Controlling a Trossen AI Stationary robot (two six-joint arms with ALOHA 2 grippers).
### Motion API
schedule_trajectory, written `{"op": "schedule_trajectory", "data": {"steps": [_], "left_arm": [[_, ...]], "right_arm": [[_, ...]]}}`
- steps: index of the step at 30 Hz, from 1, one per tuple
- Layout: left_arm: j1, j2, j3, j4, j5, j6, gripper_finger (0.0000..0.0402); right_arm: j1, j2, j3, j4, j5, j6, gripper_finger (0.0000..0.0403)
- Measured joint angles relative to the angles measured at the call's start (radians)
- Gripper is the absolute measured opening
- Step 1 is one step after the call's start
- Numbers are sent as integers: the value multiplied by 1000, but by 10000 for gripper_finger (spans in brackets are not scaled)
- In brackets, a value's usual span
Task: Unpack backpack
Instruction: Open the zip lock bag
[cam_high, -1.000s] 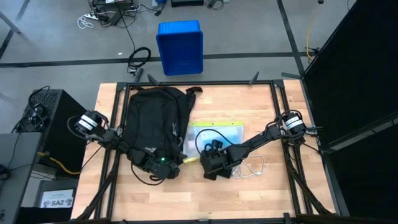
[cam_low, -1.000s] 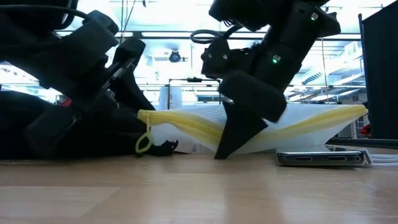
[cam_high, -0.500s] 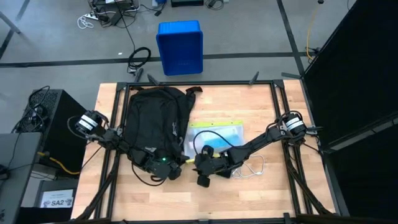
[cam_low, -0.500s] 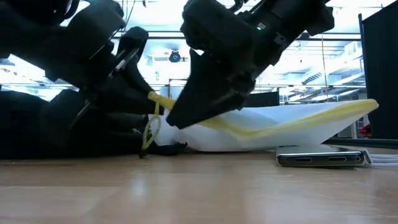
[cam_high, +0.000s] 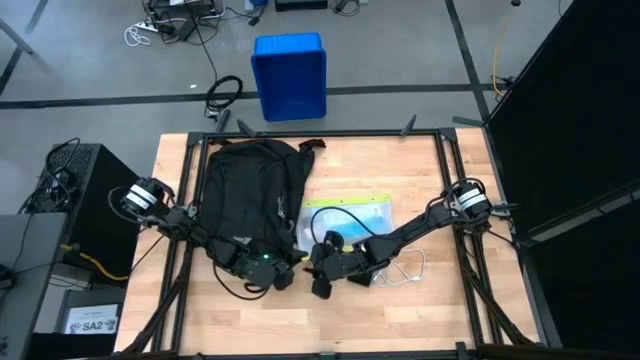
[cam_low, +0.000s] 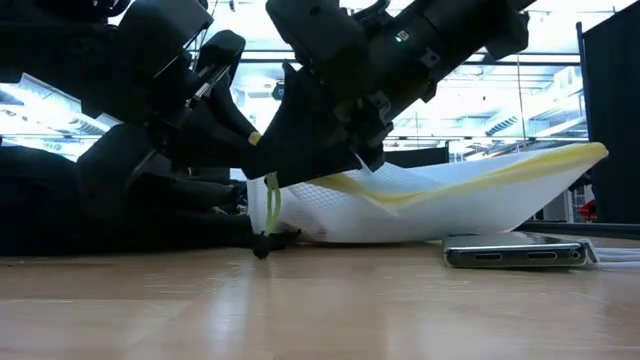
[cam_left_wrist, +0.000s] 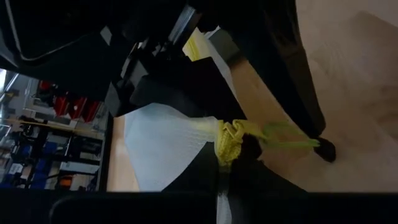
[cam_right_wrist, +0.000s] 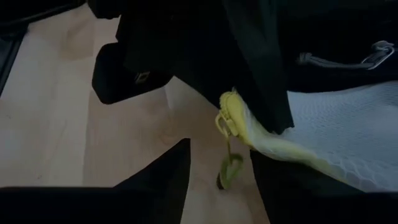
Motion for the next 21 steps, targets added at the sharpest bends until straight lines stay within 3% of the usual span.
{"op": "schedule_trajectory", "data": {"steps": [3, 10, 21], "left_arm": [[0, 0, 0, -2, 0, 0, 0], [-1, -2, 1, -27, 10, 0, 0], [-9, -1, 2, -85, -12, 0, 0]], "right_arm": [[-2, 0, 0, -1, 5, -21, 116], [-3, 2, 0, -14, 13, -65, 9], [14, -1, 2, -95, -4, -2, 0]]}}
